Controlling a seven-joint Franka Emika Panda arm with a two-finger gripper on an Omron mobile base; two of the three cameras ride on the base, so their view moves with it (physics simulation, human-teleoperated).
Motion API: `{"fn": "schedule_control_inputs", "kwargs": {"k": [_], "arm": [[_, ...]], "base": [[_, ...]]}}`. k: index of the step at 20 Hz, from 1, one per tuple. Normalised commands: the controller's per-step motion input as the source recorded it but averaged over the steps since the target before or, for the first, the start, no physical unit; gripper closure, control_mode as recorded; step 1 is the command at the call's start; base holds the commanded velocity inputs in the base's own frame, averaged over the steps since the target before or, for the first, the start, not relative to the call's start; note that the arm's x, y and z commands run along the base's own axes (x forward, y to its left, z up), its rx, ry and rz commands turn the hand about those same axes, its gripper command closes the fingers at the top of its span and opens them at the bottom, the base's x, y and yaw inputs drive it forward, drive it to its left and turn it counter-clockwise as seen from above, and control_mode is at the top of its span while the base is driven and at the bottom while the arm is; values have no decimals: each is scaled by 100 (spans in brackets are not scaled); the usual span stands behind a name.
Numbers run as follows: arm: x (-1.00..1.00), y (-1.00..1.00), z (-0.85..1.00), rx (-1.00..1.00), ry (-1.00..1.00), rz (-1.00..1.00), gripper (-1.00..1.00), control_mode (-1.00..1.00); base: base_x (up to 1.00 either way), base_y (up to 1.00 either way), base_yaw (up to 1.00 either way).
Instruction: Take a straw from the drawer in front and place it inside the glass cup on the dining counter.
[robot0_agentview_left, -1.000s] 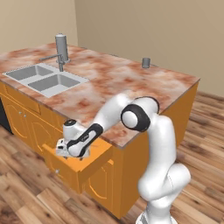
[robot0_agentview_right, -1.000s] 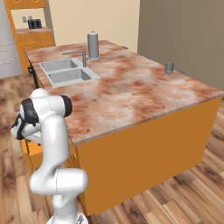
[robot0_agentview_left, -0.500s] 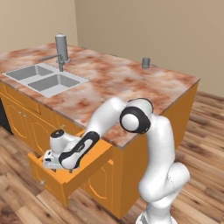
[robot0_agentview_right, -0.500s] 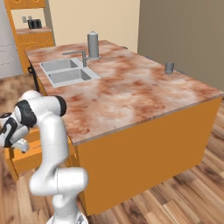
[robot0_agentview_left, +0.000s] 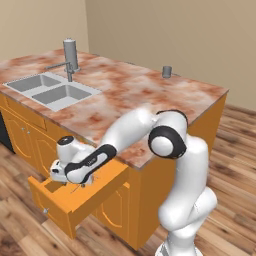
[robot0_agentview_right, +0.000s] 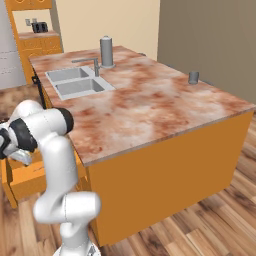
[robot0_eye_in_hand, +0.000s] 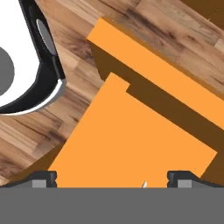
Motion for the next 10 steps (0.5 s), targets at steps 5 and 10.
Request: {"fn": "schedule_control_inputs", "kwargs": {"k": [5, 10], "arm": [[62, -56, 27, 1, 7, -9, -100, -100], [63, -26, -18, 0, 7, -2, -100, -100]], "base": [[0, 0, 0], [0, 0, 0]]}}
